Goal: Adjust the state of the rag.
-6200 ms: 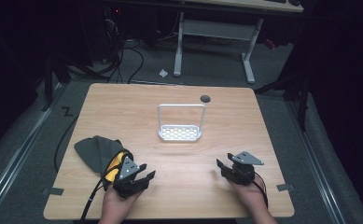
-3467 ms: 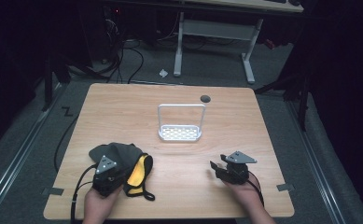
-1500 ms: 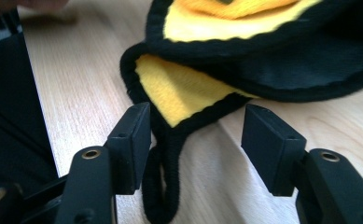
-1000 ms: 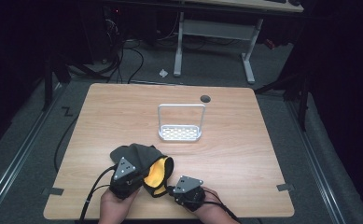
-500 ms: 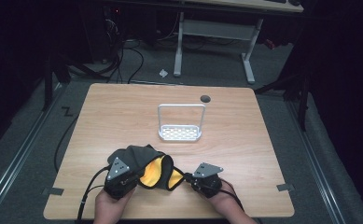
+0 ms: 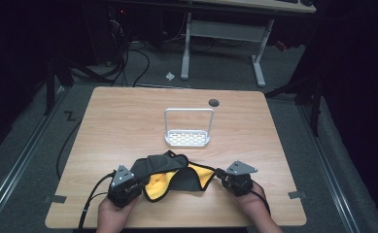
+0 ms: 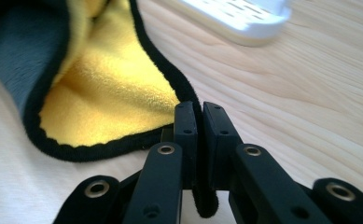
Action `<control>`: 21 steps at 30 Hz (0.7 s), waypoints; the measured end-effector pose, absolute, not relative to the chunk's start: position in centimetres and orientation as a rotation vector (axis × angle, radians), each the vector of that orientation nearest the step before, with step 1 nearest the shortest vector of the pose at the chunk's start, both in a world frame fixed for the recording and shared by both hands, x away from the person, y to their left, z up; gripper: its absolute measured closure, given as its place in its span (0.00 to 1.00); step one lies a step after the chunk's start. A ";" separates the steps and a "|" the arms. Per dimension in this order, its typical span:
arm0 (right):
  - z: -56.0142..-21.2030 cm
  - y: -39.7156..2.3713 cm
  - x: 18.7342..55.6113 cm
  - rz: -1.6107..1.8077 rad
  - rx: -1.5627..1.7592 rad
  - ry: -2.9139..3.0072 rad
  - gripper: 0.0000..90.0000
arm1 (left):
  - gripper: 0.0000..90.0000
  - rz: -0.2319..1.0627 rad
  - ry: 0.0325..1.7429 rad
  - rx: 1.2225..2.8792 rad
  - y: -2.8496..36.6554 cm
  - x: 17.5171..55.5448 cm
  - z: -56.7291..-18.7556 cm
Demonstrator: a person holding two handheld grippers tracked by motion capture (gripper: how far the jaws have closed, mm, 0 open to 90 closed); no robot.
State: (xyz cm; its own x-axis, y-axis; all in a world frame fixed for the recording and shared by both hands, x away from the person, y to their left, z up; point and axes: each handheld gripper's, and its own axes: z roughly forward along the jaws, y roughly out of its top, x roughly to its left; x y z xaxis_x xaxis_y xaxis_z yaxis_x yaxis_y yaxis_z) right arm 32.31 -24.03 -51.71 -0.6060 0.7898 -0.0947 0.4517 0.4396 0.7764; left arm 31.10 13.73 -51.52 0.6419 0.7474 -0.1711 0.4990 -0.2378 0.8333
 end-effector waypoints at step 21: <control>-52.0 -30.7 32.7 0.969 1.296 2.099 0.92 | 0.87 0.294 1.167 1.924 17.8 32.4 -53.0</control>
